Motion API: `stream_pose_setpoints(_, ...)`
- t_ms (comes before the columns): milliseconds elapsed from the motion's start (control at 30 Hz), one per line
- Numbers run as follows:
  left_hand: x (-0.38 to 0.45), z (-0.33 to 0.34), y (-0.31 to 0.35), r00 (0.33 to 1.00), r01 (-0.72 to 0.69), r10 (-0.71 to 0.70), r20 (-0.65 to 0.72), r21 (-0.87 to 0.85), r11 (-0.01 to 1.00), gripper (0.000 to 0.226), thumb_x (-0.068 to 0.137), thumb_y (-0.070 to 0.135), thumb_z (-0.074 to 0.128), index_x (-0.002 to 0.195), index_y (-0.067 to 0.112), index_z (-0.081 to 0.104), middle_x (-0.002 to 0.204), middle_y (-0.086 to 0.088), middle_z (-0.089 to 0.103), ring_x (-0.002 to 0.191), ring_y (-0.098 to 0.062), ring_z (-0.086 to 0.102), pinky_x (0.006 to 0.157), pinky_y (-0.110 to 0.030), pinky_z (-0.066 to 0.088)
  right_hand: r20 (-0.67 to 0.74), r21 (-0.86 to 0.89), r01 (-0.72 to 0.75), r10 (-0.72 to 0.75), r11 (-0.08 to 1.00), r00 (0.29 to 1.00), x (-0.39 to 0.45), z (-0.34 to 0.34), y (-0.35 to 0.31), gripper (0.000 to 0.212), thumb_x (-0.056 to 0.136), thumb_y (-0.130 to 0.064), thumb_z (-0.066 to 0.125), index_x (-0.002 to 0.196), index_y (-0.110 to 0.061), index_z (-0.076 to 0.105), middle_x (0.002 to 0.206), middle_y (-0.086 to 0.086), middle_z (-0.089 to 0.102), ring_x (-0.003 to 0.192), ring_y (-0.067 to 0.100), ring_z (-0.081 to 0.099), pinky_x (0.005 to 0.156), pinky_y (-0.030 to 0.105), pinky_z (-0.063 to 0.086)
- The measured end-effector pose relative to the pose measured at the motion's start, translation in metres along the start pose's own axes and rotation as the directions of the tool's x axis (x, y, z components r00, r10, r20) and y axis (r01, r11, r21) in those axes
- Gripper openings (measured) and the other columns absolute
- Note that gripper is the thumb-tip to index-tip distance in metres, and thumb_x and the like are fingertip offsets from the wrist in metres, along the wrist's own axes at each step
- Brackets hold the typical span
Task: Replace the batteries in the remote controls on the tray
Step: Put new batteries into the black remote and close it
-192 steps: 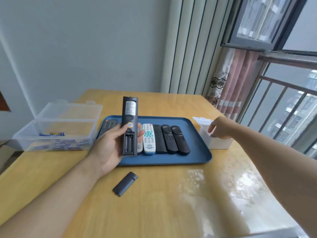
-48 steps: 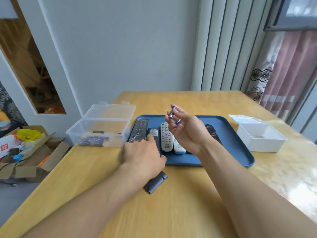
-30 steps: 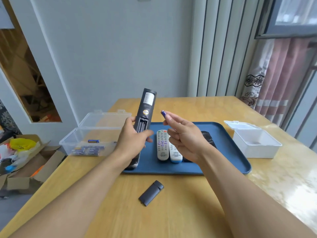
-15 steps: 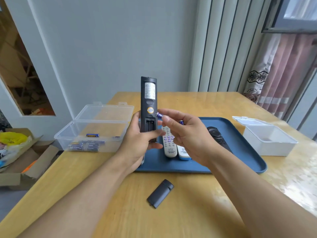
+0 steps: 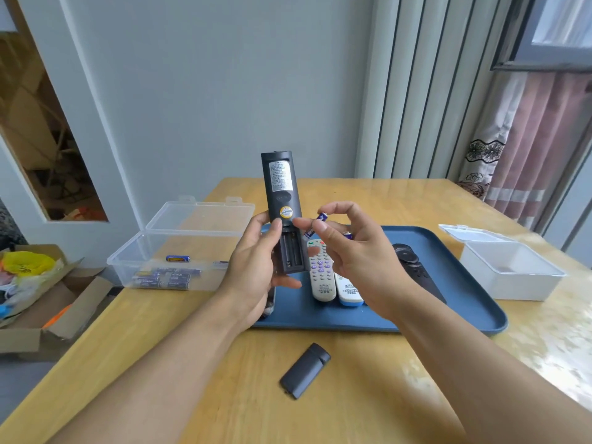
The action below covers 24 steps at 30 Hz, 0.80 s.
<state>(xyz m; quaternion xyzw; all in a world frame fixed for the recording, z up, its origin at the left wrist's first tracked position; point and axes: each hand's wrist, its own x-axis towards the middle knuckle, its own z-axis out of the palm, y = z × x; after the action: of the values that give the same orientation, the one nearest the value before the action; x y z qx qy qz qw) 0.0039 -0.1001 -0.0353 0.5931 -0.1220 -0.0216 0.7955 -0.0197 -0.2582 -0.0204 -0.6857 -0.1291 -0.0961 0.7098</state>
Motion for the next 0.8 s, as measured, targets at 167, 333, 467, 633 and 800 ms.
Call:
stream_pose_setpoints(167, -0.001, 0.001, 0.0, 0.999, 0.033, -0.032, 0.029, -0.057, 0.998, 0.023, 0.106, 0.026, 0.045, 0.126, 0.02, 0.055, 0.103, -0.003, 0.076, 0.084, -0.026, 0.076, 0.049, -0.032, 0.055, -0.02, -0.094, 0.072, -0.074, 0.993, 0.997, 0.001, 0.003, 0.003, 0.007, 0.093, -0.013, 0.069, 0.094, -0.019, 0.067, 0.099, -0.009, 0.074, 0.066, 0.005, 0.063, 0.051, 0.009, 0.043)
stream_pose_setpoints(333, -0.002, 0.001, -0.001, 0.995, 0.061, -0.058, 0.082, -0.033, 0.998, 0.027, 0.106, 0.028, 0.047, 0.131, 0.023, 0.055, 0.109, -0.01, 0.074, 0.09, -0.032, 0.076, 0.062, -0.043, 0.06, -0.022, -0.169, 0.098, -0.103, 0.981, 0.994, 0.004, 0.002, 0.007, 0.013, 0.09, -0.011, 0.072, 0.103, -0.014, 0.074, 0.098, 0.006, 0.075, 0.073, 0.008, 0.066, 0.069, 0.023, 0.055)
stream_pose_setpoints(467, -0.001, 0.001, -0.003, 0.993, 0.087, -0.083, 0.084, -0.035, 0.996, 0.026, 0.106, 0.027, 0.047, 0.13, 0.02, 0.055, 0.112, -0.016, 0.072, 0.091, -0.035, 0.075, 0.066, -0.047, 0.06, -0.018, -0.254, 0.085, -0.092, 0.963, 0.996, 0.004, 0.001, 0.008, 0.014, 0.09, -0.015, 0.073, 0.104, -0.017, 0.075, 0.098, 0.001, 0.076, 0.082, 0.021, 0.073, 0.083, 0.04, 0.06)
stream_pose_setpoints(633, -0.001, 0.001, -0.004, 0.99, 0.109, -0.104, 0.094, -0.048, 0.993, 0.029, 0.107, 0.028, 0.045, 0.13, 0.014, 0.054, 0.122, -0.022, 0.068, 0.097, -0.038, 0.07, 0.072, -0.053, 0.059, 0.018, -0.343, 0.114, -0.115, 0.932, 0.993, 0.005, 0.002, 0.012, 0.016, 0.085, -0.025, 0.079, 0.097, -0.036, 0.078, 0.09, -0.002, 0.067, 0.065, 0.024, 0.056, 0.077, 0.034, 0.055)
stream_pose_setpoints(800, -0.003, 0.002, -0.004, 0.985, 0.125, -0.12, 0.122, -0.035, 0.991, 0.027, 0.105, 0.027, 0.048, 0.126, 0.014, 0.06, 0.112, -0.014, 0.074, 0.095, -0.034, 0.071, 0.074, -0.052, 0.061, -0.019, -0.346, 0.077, -0.089, 0.935, 0.996, 0.004, 0.001, 0.012, 0.025, 0.075, -0.025, 0.087, 0.092, -0.033, 0.071, 0.069, -0.014, 0.051, 0.062, 0.005, 0.055, 0.074, 0.036, 0.055)
